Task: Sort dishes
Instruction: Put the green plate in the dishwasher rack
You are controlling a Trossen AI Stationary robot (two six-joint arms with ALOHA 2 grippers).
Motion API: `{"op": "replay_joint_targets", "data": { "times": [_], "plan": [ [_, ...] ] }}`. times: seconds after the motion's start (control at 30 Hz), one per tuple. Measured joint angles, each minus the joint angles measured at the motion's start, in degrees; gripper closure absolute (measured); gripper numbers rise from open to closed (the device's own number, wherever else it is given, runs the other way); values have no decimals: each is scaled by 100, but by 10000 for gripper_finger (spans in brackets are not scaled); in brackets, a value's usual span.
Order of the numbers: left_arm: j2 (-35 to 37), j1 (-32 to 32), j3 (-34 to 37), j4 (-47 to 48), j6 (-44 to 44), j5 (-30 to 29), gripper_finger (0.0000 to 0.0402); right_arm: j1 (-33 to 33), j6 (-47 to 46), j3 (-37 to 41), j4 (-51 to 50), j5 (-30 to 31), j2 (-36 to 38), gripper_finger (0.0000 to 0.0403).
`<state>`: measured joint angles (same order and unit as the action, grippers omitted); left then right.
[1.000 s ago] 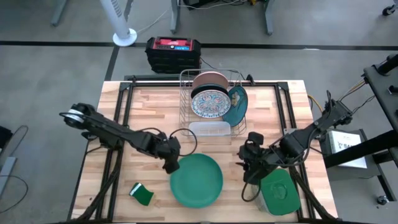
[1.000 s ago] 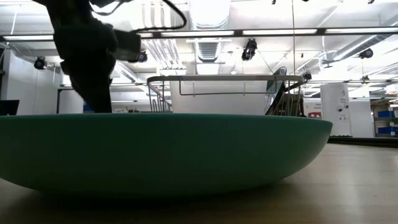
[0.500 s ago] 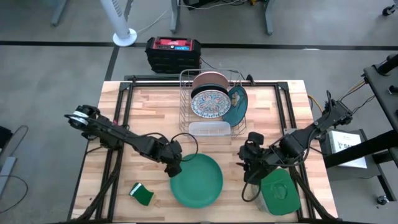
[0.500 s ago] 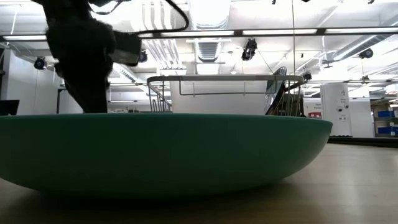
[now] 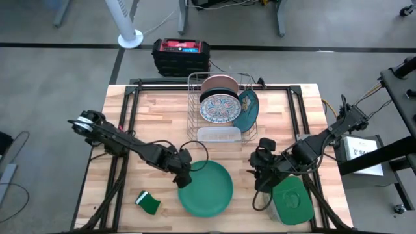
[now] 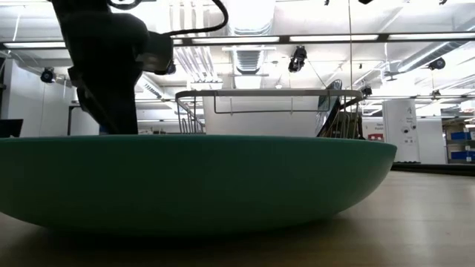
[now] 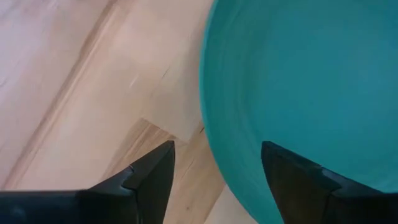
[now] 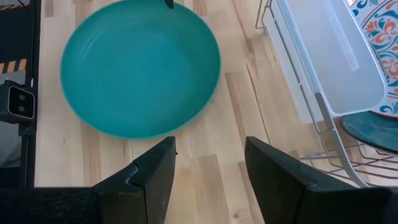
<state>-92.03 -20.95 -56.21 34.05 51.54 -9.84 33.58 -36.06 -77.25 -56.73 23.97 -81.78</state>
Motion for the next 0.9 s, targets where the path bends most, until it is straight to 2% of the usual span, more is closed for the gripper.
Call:
{"op": "replay_joint_targets", "data": {
  "times": [0.23,0.43,0.6,0.9],
  "plan": [
    [-307,4,1,-40,222,-12,137,0,3,0,1,0,0,215],
    [-776,13,-53,-77,-118,297,149,0,32,9,4,2,0,212],
    [-956,15,-235,-54,-709,340,190,0,25,25,7,6,0,213],
    [-914,13,-414,104,-750,336,326,0,33,102,9,52,0,217]
  ]
}}
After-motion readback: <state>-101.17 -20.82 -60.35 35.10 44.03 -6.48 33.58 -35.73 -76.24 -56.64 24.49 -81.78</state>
